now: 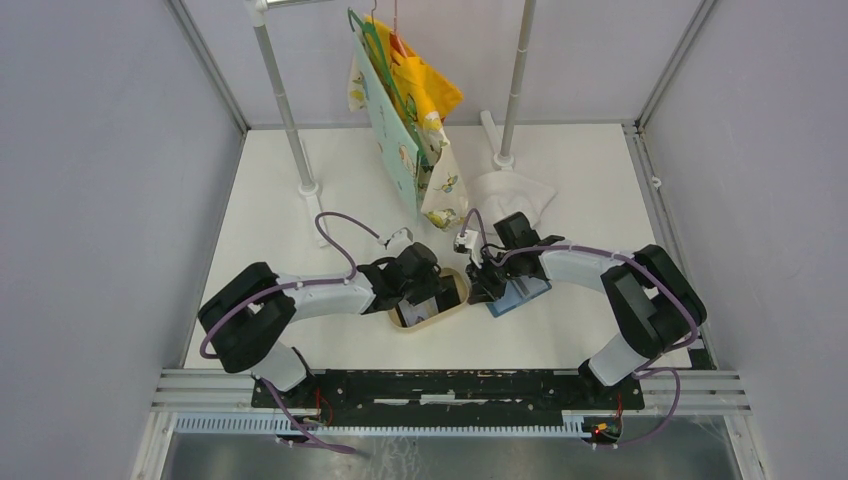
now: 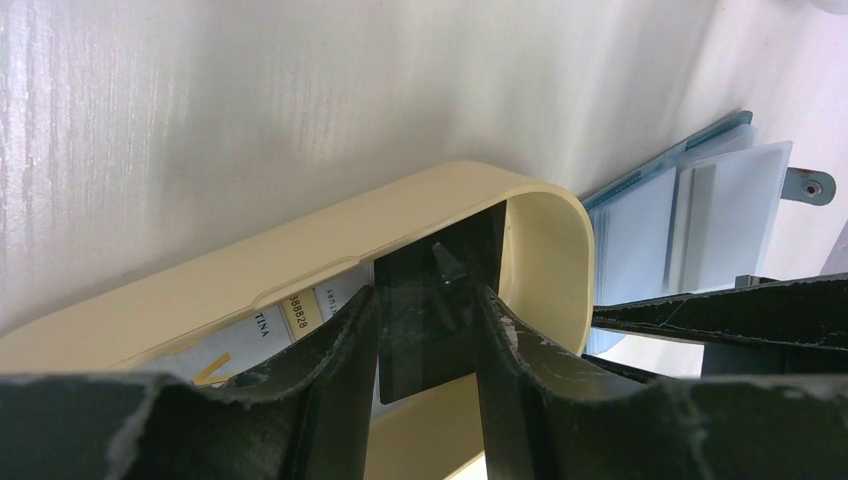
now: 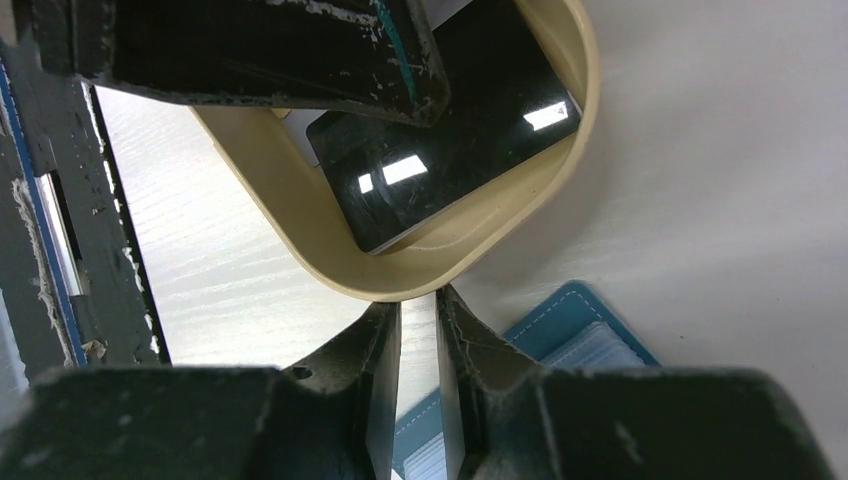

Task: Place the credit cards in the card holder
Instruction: Pick up the credit card from the storage box.

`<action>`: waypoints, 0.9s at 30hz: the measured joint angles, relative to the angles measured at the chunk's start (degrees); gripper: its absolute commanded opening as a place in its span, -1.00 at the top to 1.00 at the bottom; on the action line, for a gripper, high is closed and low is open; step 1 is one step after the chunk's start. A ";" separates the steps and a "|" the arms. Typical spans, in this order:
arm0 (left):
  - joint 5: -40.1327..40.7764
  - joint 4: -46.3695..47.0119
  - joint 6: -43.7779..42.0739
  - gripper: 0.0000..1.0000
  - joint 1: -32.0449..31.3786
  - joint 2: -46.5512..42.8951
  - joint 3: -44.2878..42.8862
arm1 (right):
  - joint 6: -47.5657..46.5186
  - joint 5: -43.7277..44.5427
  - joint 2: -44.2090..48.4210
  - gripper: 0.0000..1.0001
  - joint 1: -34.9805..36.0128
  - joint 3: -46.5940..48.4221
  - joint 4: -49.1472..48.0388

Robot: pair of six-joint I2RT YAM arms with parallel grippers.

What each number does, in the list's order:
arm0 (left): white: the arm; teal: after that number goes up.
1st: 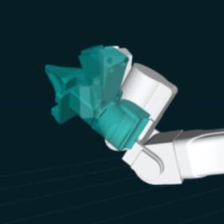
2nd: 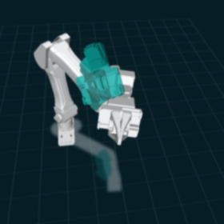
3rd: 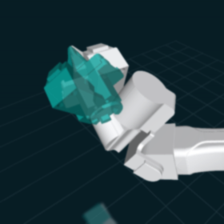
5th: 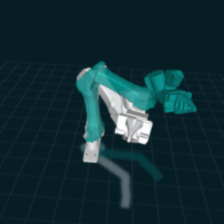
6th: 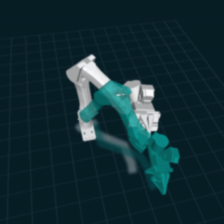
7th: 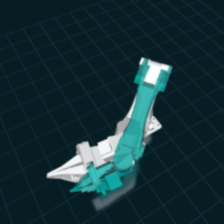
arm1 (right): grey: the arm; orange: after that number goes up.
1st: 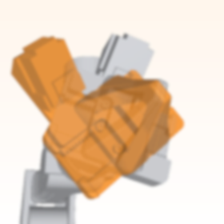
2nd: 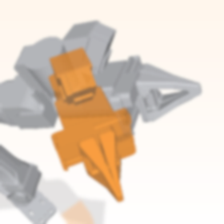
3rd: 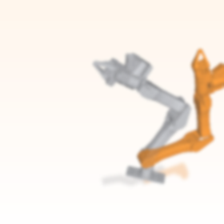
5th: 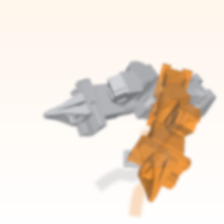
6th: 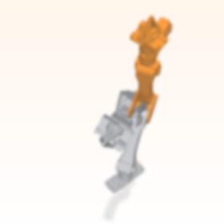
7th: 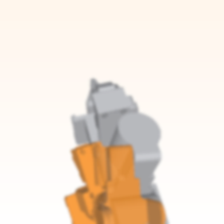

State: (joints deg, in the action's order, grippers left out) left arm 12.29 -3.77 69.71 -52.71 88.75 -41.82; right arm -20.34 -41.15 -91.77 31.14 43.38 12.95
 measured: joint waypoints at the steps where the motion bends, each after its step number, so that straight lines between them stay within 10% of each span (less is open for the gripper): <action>1: -0.07 0.31 -0.02 0.14 0.00 -0.04 0.15 | 0.00 0.11 0.00 0.51 0.00 0.00 0.11; 27: -5.35 8.85 -0.09 0.22 -0.20 -2.25 2.91 | -0.50 1.01 0.00 0.47 0.28 0.74 0.92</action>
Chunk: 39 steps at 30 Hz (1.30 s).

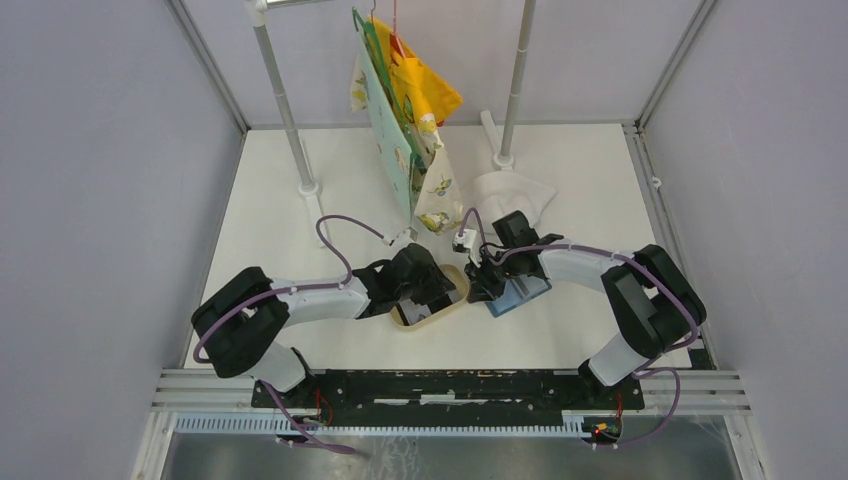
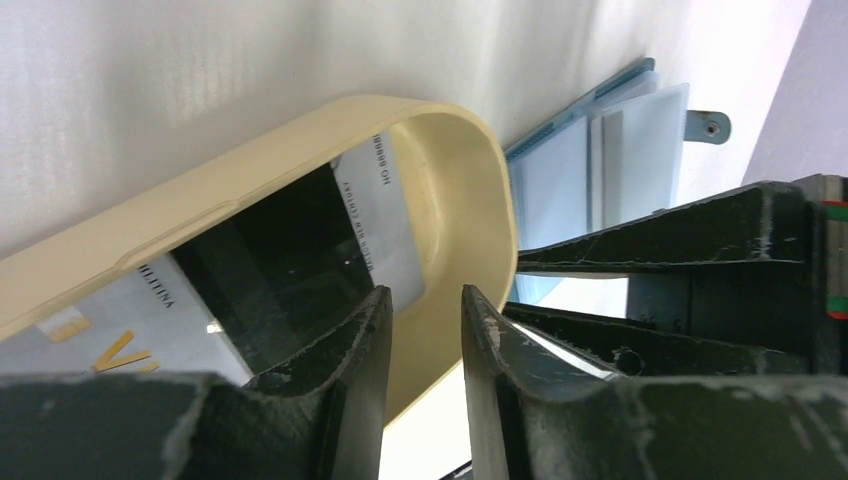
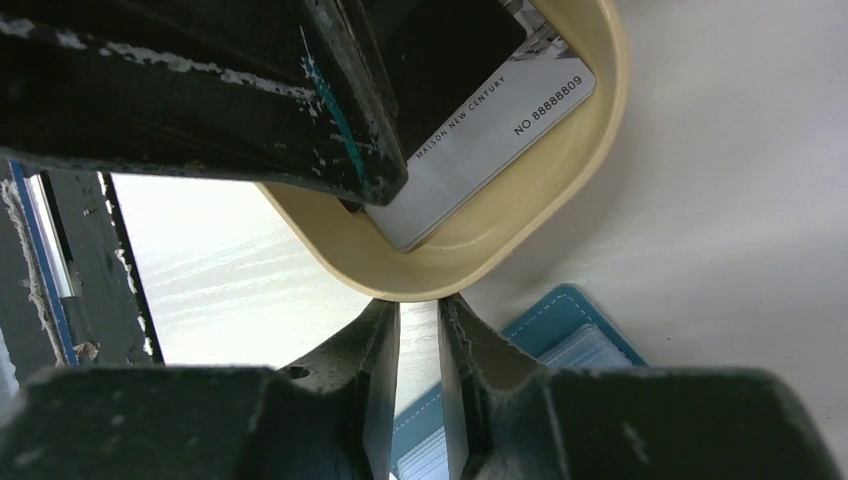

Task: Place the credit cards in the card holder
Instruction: Pick up the credit card from the storage box.

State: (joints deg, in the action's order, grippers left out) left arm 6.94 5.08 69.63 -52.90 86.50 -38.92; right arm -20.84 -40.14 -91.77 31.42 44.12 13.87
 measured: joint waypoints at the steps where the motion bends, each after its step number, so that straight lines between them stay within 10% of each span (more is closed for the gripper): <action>1: 0.35 -0.61 -0.04 0.21 0.00 -0.07 -0.04 | -0.13 0.13 0.00 0.46 0.00 0.09 0.04; 15: 11.32 -14.82 -10.86 -0.15 0.00 -20.94 0.76 | -8.96 5.42 8.02 0.13 -0.02 3.67 5.66; 22: 18.40 -21.07 -17.27 -0.78 -0.07 -29.18 1.88 | -13.05 3.15 11.34 -0.35 0.63 10.21 8.66; 39: 21.11 -24.92 -15.93 -0.41 -0.11 -40.19 15.30 | 12.90 16.24 2.21 -0.36 14.21 11.10 -0.42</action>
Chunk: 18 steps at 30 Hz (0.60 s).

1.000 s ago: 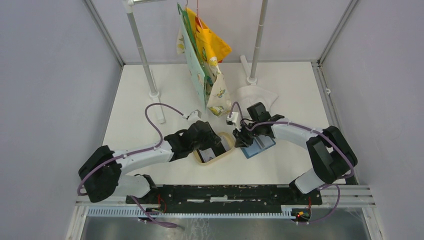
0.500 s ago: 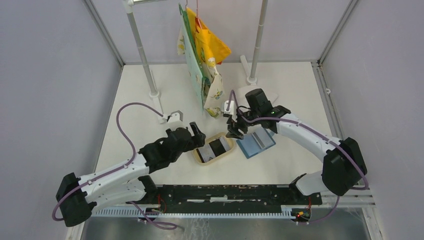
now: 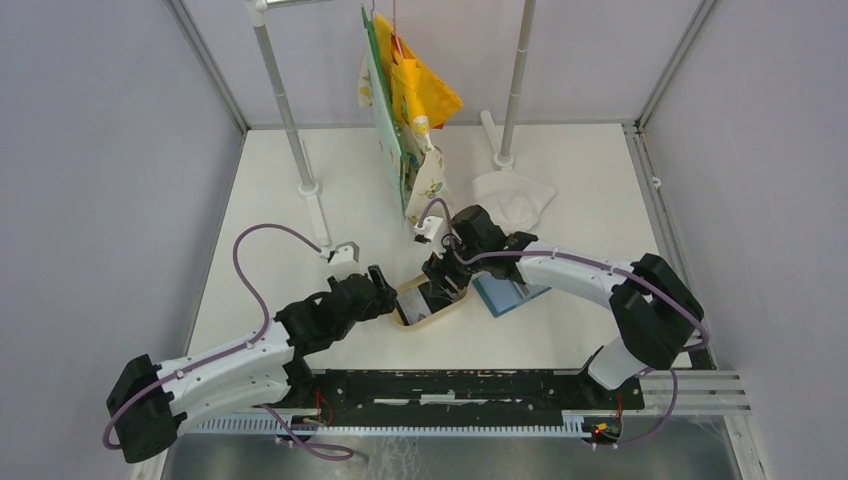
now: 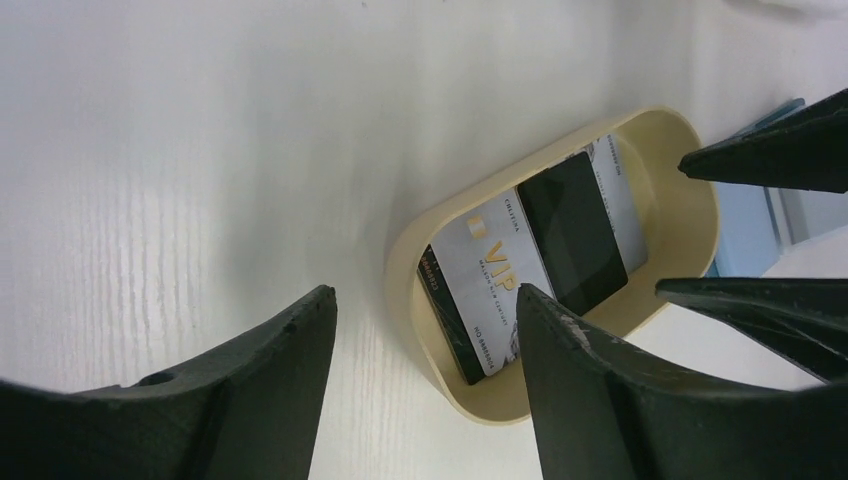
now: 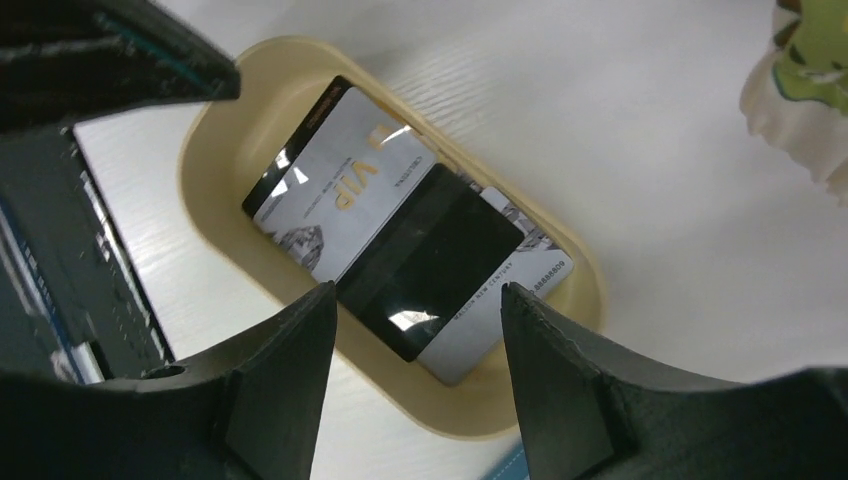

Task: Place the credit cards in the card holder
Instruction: Pick up the credit card from the storage box.

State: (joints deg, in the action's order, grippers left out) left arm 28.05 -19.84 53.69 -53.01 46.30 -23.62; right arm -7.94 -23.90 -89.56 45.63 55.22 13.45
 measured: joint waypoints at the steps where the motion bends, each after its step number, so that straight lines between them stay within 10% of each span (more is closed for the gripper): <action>1: -0.22 0.61 0.00 -0.38 0.00 0.92 0.00 | 2.21 2.25 -0.33 -0.36 0.52 -0.09 -0.57; 18: -3.06 3.67 2.43 0.18 0.00 11.89 0.00 | 20.13 20.22 -7.56 -0.50 4.72 -0.09 -3.52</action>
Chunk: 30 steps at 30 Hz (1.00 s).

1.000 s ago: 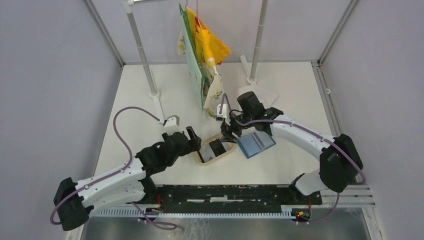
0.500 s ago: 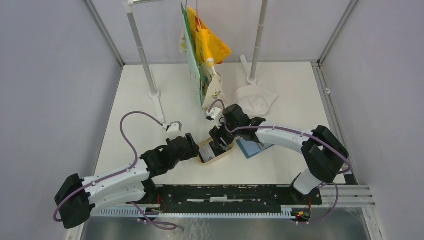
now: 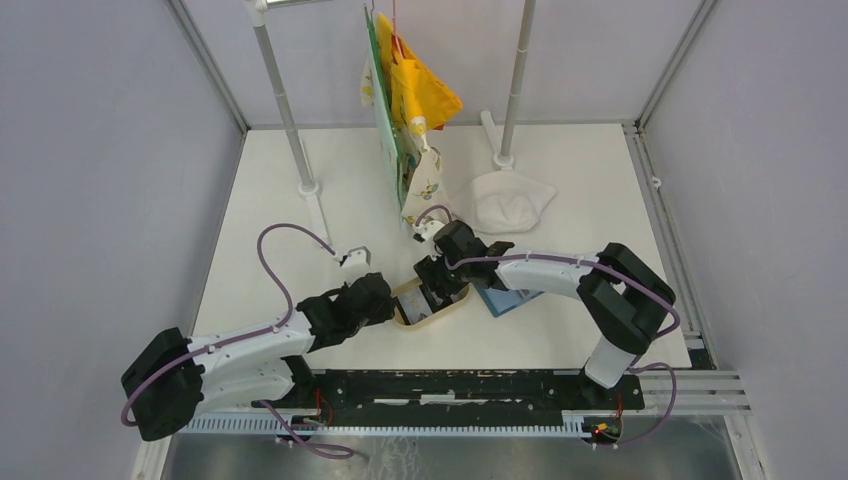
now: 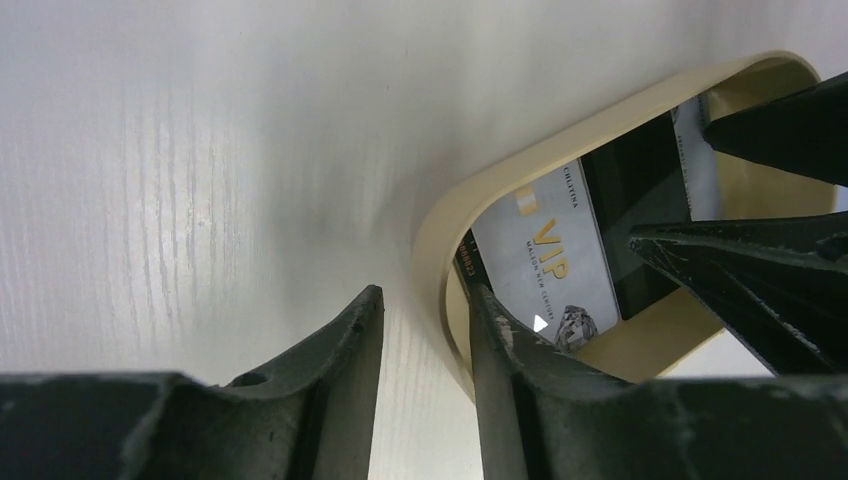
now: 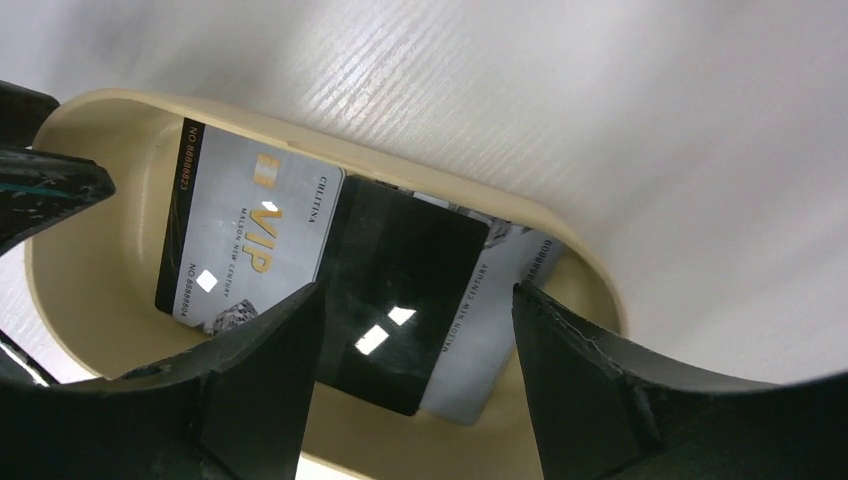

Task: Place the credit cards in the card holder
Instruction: Pick up the credit card from the storage box.

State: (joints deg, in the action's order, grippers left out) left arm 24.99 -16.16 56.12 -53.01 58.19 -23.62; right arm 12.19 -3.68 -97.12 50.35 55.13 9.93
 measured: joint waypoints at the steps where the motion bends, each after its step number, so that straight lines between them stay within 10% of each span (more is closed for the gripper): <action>1: -0.11 0.02 0.15 0.23 0.00 0.22 0.00 | 0.44 0.33 -0.39 -0.50 0.17 0.00 -0.07; 13: -1.14 1.09 1.51 0.68 0.00 0.68 -0.15 | 2.60 -1.51 -1.20 -0.34 1.03 -0.63 -2.49; 30: -1.64 2.29 1.55 0.81 0.00 1.55 -0.44 | 5.27 -19.17 -1.20 -0.12 2.05 -1.40 -5.33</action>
State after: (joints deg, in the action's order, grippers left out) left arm 23.35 -13.87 57.67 -53.01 59.75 -24.05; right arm 17.45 -22.85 -98.32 52.40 53.74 4.60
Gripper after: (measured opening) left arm 0.161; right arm 0.559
